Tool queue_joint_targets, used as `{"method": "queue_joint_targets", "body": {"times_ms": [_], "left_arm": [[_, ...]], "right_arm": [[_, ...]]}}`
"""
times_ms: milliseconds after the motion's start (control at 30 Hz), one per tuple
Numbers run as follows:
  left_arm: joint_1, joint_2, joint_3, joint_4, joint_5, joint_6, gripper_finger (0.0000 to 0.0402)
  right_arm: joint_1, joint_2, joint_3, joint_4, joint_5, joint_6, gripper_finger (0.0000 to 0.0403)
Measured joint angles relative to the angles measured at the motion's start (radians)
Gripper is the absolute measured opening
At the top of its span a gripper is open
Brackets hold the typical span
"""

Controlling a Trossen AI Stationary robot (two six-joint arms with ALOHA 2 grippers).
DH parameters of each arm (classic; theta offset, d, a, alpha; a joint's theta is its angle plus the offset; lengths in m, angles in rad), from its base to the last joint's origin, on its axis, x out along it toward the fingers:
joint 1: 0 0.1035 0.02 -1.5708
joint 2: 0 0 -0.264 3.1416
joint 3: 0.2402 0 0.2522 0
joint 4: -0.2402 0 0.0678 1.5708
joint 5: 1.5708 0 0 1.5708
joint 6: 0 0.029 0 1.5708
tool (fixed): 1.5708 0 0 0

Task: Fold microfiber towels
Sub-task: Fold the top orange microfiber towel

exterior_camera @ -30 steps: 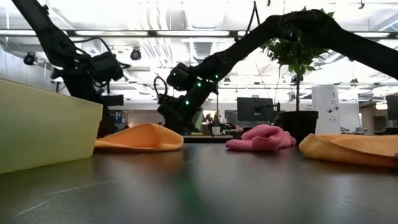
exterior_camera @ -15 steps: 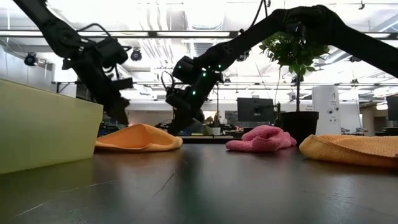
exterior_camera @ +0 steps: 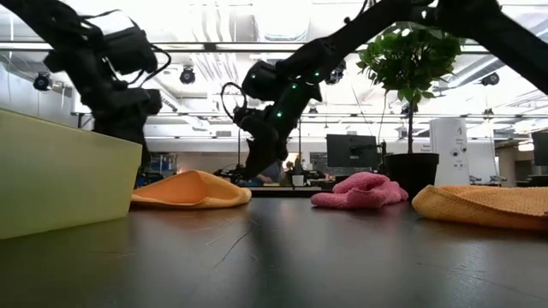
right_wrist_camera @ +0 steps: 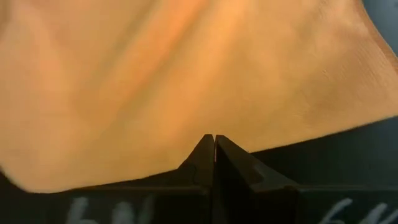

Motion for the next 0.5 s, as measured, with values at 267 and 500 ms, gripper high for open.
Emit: {"method": "queue_joint_targets", "body": {"times_ms": [267,500], "left_arm": [[-0.153,0.05,0.001,-0.075,0.002,-0.422,0.0171],[-0.19,0.127,0.004,-0.109,-0.016,-0.478,0.0171]], "right_arm": [[0.025,-0.04,-0.12,0.123,-0.001,0.026,0.0008],[0.027,-0.042,-0.141,0.149,-0.007,0.039,0.0008]]}}
